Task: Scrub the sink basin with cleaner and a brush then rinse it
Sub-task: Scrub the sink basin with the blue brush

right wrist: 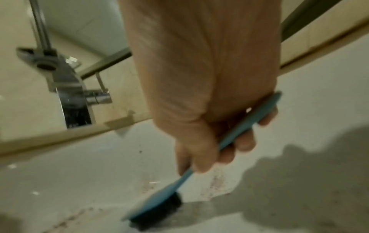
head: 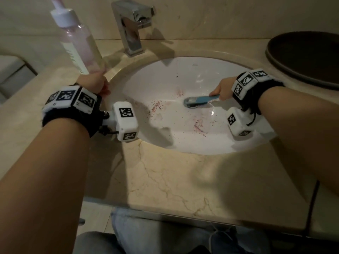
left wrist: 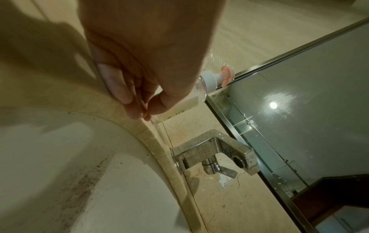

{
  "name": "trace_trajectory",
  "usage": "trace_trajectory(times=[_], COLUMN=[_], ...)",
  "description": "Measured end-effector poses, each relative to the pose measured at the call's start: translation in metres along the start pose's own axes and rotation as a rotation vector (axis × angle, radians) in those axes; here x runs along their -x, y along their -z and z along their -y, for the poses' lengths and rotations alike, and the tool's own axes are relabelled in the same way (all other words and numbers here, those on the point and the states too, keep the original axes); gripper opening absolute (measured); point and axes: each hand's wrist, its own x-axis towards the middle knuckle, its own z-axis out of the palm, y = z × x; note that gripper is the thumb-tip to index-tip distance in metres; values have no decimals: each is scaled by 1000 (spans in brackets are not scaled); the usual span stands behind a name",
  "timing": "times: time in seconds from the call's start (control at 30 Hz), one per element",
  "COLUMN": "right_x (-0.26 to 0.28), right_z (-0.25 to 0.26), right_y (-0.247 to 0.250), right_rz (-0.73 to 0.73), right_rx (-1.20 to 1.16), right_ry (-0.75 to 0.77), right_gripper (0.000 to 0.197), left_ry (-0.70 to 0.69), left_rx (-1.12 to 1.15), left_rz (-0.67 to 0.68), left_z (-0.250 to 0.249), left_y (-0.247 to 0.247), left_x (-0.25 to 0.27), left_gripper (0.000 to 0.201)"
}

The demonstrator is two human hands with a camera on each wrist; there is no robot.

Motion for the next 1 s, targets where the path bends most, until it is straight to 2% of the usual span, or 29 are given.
trace_trajectory(times=[0.07, 0.13, 0.23, 0.3, 0.37, 0.47, 0.57, 0.67, 0.73, 0.9, 1.0], right_x=[3, 12, 16, 17, 15, 6, -6, -14, -19, -19, -20], right_z=[-3, -4, -9, -8, -6, 1, 13, 28, 37, 60, 67], right_y=[-5, -5, -10, -15, -17, -18, -19, -20, -23, -27, -25], right_rz=[42, 194, 448, 514, 464, 209, -14, -128, -112, 88, 122], right_rx=[44, 102, 46, 22, -52, -171, -168, -116, -96, 14, -96], right_ry=[24, 74, 88, 129, 159, 130, 59, 26, 35, 167, 182], right_gripper=[42, 49, 57, 54, 53, 48, 45, 42, 38, 43, 46], left_ry=[-19, -23, -37, -37, -36, -32, -35, -45, -48, -37, -41], left_rx=[-16, -19, -11, -26, -33, -25, 34, 98, 116, 128, 126], left_rz=[-20, -24, -32, -30, -29, -12, -63, -97, -101, -112, -116], left_z=[2, 4, 5, 6, 5, 5, 7, 10, 11, 11, 10], left_y=[-1, 1, 2, 3, 3, 2, 3, 4, 4, 3, 2], left_x=[-4, -5, -11, -11, -8, -7, -7, -9, -11, -12, -14], left_gripper=[43, 42, 42, 42, 42, 44, 42, 40, 39, 36, 37])
